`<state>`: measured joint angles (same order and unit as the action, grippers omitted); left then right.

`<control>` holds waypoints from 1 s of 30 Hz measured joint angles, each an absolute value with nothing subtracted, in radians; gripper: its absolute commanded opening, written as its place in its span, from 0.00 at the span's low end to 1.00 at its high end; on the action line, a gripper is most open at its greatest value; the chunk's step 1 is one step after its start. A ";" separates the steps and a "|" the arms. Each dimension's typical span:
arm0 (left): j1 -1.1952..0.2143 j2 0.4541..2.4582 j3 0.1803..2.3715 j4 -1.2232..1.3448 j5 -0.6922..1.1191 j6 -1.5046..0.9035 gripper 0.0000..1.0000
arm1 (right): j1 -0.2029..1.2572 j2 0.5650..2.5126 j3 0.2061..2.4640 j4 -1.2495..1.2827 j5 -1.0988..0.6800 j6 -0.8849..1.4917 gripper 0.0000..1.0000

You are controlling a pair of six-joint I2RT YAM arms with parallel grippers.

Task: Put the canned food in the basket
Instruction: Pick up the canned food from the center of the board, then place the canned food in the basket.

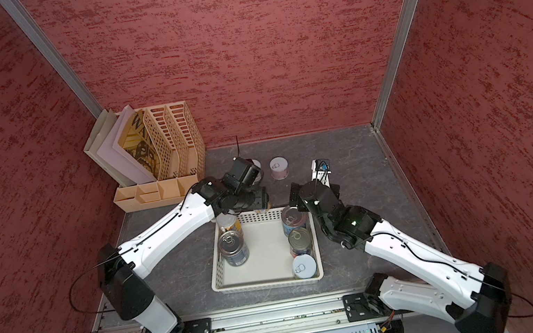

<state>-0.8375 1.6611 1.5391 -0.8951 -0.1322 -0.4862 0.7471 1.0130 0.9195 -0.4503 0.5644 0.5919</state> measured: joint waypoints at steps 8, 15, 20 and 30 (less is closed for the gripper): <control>-0.973 1.523 1.371 -0.870 -0.140 -0.561 0.38 | 0.737 1.036 0.909 -0.450 0.562 0.599 0.98; -1.079 1.447 1.300 -0.855 -0.170 -0.618 0.38 | 0.736 1.043 0.909 -0.450 0.559 0.599 0.98; -1.102 1.434 1.208 -0.836 -0.167 -0.654 0.36 | 0.736 1.061 0.909 -0.449 0.545 0.599 0.98; -1.098 1.434 1.103 -0.787 -0.172 -0.693 0.35 | 0.736 1.094 0.909 -0.447 0.525 0.599 0.98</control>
